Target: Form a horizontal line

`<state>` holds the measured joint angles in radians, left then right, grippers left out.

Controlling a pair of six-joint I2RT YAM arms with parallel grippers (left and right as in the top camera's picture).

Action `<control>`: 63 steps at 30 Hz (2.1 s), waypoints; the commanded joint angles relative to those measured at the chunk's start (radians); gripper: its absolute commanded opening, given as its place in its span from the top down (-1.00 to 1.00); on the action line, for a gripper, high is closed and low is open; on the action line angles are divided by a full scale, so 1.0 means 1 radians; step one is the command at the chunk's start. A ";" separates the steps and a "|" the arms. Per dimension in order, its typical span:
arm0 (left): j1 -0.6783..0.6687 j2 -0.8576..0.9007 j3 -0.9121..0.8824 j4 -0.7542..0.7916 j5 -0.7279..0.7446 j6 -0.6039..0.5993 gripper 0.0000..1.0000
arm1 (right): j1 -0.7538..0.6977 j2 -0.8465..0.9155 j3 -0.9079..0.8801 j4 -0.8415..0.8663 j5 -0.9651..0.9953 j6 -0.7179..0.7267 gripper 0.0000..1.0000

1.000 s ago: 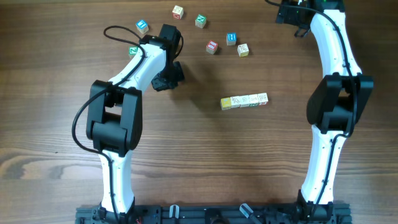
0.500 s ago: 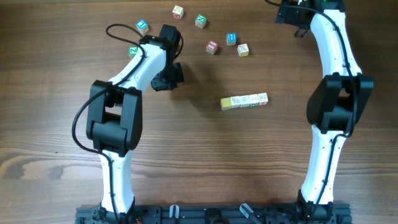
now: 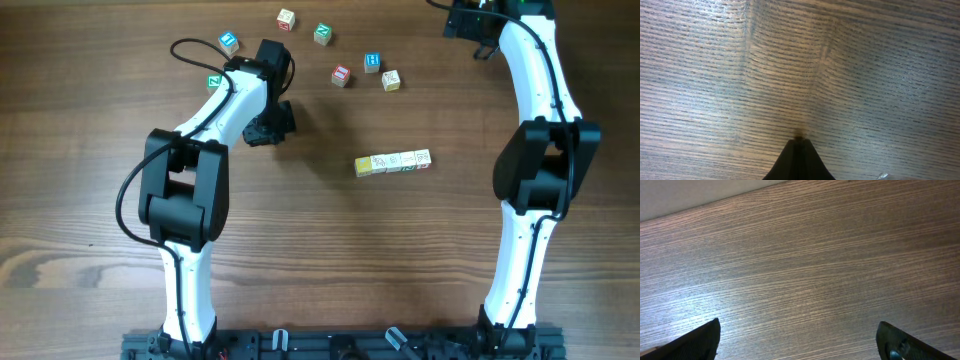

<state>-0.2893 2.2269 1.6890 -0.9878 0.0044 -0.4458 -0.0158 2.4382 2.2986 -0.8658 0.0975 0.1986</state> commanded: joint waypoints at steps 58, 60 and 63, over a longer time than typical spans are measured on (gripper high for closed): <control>-0.232 -0.027 -0.004 0.033 0.276 -0.068 0.92 | -0.013 -0.270 -0.710 -0.238 -0.362 -0.057 0.86; -0.253 -0.027 -0.004 0.032 0.272 -0.068 0.92 | -0.013 -0.270 -0.710 -0.237 -0.362 -0.057 0.83; -0.274 -0.027 -0.004 0.034 0.268 -0.068 0.92 | -0.013 -0.270 -0.710 -0.235 -0.362 -0.057 0.83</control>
<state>-0.5461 2.2269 1.6890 -0.9531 0.2718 -0.5034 -0.0319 2.1609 1.5932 -1.1046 -0.2470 0.1478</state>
